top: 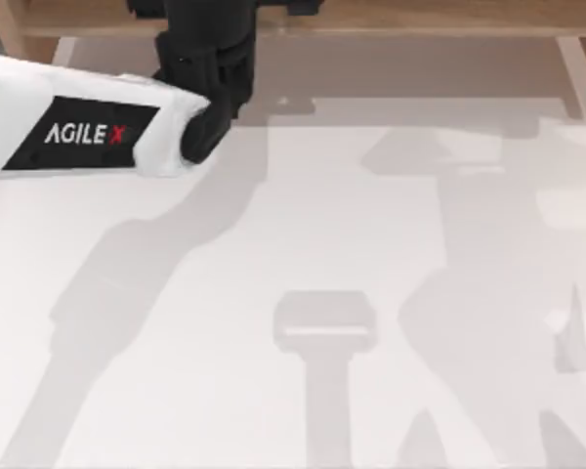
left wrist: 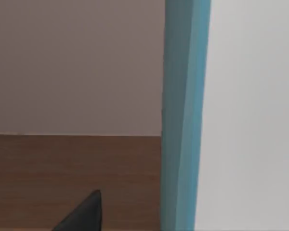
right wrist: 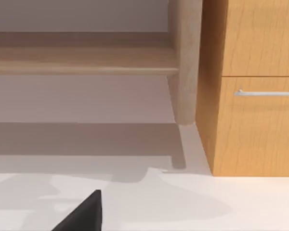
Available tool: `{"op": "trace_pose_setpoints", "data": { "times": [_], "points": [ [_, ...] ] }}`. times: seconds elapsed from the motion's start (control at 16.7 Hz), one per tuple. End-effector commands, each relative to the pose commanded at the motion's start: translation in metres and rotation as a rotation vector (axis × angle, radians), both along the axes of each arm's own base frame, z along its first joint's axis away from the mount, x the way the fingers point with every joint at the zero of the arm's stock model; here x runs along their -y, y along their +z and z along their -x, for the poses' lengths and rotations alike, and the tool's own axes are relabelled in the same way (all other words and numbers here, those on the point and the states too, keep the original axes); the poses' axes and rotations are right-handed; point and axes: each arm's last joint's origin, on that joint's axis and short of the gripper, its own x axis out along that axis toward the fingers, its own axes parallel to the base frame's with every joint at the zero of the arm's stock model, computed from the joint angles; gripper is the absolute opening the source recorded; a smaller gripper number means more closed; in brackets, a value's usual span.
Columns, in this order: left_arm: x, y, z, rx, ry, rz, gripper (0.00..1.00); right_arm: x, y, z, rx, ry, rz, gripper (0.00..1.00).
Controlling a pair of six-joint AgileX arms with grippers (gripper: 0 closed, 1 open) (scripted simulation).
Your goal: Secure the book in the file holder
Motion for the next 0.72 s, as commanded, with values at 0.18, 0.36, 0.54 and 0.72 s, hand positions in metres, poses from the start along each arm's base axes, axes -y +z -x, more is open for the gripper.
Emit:
{"op": "trace_pose_setpoints", "data": {
  "times": [0.18,0.36,0.54,0.72],
  "points": [
    [0.0000,0.0000,0.0000,0.000,0.000,0.000,0.77,0.0000,0.0000,0.0000,0.000,0.000,0.000,1.00],
    [0.0000,0.0000,0.0000,0.000,0.000,0.000,0.55,0.0000,0.0000,0.0000,0.000,0.000,0.000,1.00],
    [0.0000,0.0000,0.0000,0.000,0.000,0.000,0.32,0.0000,0.0000,0.0000,0.000,0.000,0.000,1.00],
    [0.0000,0.0000,0.0000,0.000,0.000,0.000,0.10,0.0000,0.0000,0.0000,0.000,0.000,0.000,1.00]
  ]
}}
